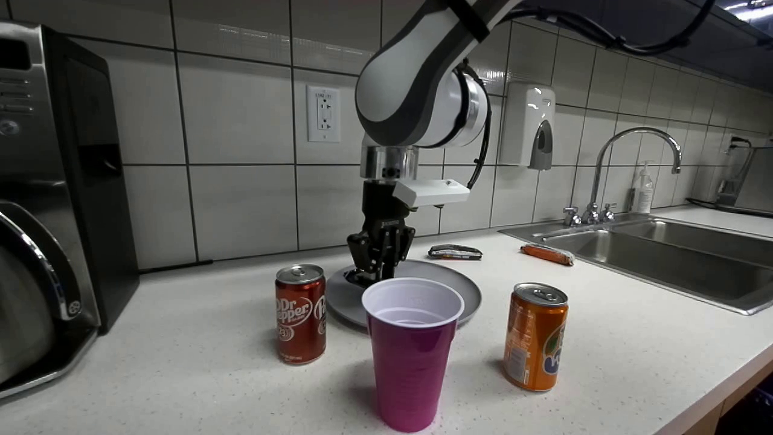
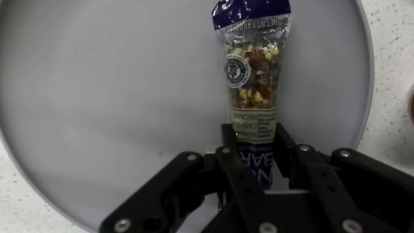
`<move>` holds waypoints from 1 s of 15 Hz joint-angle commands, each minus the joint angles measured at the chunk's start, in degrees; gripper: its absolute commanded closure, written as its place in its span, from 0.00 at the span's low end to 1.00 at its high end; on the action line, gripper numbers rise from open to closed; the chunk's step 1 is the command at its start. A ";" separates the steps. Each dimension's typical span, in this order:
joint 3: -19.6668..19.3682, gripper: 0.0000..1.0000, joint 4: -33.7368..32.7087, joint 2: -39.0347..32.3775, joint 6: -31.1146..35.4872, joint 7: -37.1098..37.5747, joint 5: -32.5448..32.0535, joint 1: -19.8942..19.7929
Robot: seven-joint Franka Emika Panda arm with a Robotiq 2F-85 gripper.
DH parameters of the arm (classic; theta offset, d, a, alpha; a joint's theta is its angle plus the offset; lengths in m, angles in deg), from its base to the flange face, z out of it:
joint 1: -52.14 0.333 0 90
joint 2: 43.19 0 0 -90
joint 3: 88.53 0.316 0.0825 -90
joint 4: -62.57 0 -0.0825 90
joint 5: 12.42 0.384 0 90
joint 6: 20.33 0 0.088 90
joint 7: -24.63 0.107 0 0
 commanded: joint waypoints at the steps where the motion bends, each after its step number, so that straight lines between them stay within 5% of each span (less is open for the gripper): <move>1: 0.70 0.92 -2.59 -1.36 -2.70 -2.63 1.85 -0.25; 3: 0.79 0.92 -2.83 -1.69 -2.84 -2.71 2.26 -0.29; 4: 0.87 0.42 -2.84 -1.62 -2.84 -2.93 2.42 -0.33; 5: 0.84 0.42 -2.80 -1.48 -2.70 -2.74 2.49 -0.28; 11: 0.52 0.01 -2.76 0.41 -1.82 -1.98 2.67 -0.43; 15: -0.26 0.00 -2.12 2.10 -1.82 -1.92 2.35 -1.00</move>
